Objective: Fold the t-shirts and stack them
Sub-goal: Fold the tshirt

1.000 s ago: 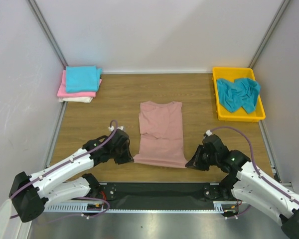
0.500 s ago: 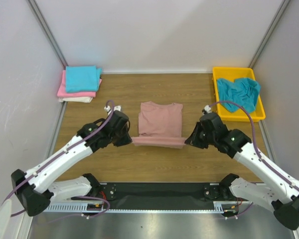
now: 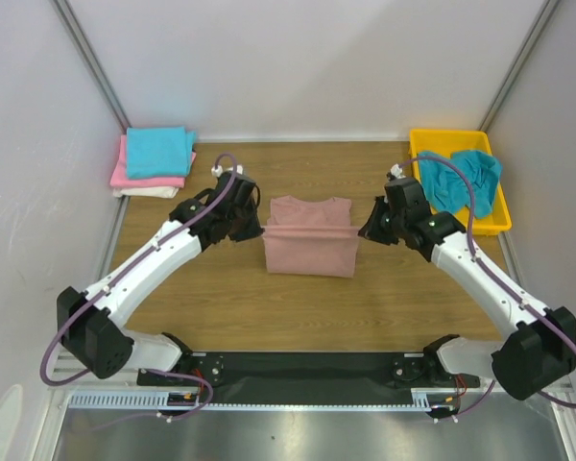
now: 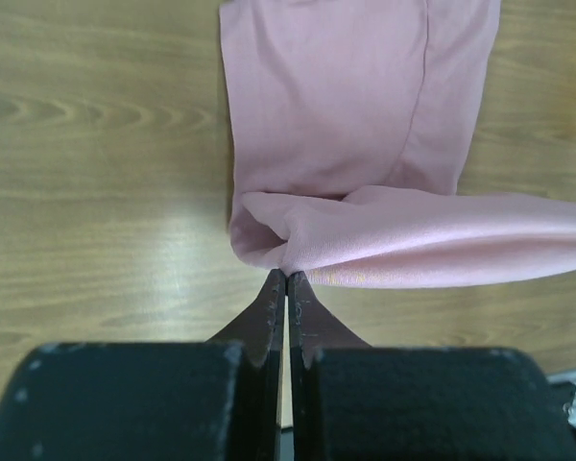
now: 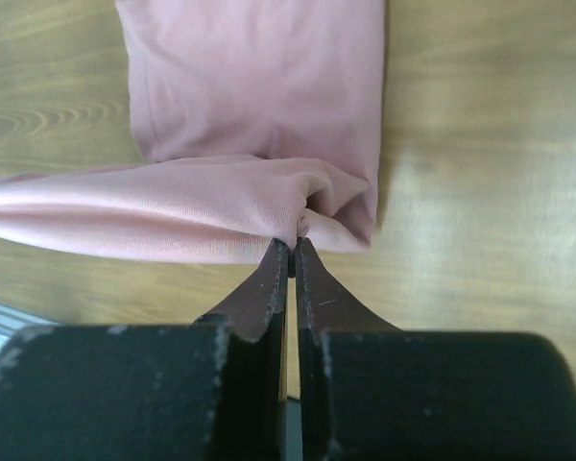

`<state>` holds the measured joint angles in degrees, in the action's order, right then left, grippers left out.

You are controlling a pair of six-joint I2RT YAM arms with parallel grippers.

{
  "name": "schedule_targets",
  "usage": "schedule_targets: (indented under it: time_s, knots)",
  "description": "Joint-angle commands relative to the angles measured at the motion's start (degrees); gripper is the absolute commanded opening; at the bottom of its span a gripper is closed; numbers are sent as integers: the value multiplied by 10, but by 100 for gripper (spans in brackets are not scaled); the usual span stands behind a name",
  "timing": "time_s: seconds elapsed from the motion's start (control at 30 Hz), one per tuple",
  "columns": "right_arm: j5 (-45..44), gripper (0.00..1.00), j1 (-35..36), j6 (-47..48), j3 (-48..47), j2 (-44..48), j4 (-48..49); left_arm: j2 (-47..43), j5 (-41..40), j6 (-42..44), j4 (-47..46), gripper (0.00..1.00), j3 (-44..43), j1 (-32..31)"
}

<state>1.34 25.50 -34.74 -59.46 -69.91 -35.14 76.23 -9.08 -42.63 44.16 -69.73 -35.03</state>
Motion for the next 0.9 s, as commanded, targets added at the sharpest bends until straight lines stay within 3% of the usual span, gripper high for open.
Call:
schedule_targets:
  time_s: [0.0, 0.87]
  knots:
    - [-32, 0, -14, 45, -29, -22, 30, 15, -34, 37, 1, 0, -37, 30]
    - [22, 0, -86, 97, -159, -266, 125, 221, 11, 94, -101, 1, -162, 111]
